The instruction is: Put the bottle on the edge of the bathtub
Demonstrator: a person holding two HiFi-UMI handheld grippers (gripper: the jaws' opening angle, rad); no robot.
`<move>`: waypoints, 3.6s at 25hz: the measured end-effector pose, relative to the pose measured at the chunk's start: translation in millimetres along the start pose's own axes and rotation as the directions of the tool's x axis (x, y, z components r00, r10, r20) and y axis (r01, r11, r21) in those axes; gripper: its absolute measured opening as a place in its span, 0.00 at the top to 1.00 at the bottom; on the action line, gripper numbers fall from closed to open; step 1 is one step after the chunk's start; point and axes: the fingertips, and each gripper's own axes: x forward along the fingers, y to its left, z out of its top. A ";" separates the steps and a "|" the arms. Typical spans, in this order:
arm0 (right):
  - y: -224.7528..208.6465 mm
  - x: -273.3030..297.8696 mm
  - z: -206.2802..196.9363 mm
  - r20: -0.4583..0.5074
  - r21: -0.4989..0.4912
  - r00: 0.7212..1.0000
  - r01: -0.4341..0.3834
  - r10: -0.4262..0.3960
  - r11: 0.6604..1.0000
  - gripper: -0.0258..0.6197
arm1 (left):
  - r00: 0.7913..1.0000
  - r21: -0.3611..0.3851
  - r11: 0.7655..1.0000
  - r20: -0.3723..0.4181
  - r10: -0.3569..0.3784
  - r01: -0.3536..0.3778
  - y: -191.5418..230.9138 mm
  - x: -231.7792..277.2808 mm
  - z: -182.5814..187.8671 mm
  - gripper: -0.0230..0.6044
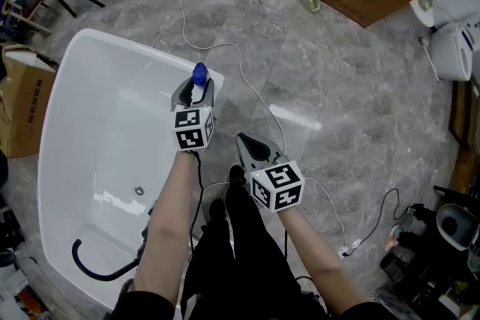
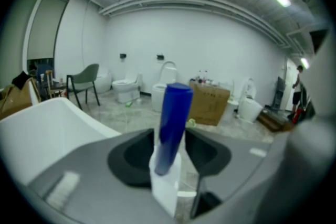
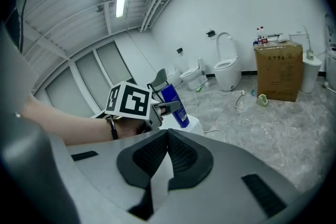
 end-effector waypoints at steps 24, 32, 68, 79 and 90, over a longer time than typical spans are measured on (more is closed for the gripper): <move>46.1 -45.2 -6.0 0.069 -0.054 0.996 0.056 -0.052 0.997 0.96 | 0.995 -0.045 0.999 -0.095 0.007 -0.011 2.4 -140.4 -50.4 0.85; 74.3 -60.5 -8.3 0.096 -0.075 0.994 0.057 -0.049 0.996 0.96 | 0.997 -0.032 0.999 -0.082 0.004 -0.007 4.4 -189.3 -50.3 0.88; 155.9 -137.7 -52.7 0.159 -0.123 0.984 0.101 -0.081 0.987 0.96 | 0.999 -0.040 0.999 0.021 0.030 -0.030 10.8 -372.8 -66.8 0.94; 179.2 -157.0 -62.2 0.197 -0.155 0.977 0.118 -0.087 0.981 0.96 | 0.999 -0.039 0.999 0.046 0.009 -0.007 7.6 -403.9 -73.7 0.94; 168.5 -161.2 -63.5 0.197 -0.133 0.975 0.134 -0.106 0.982 0.96 | 0.999 -0.032 0.999 0.050 -0.008 0.009 0.3 -395.5 -68.7 0.94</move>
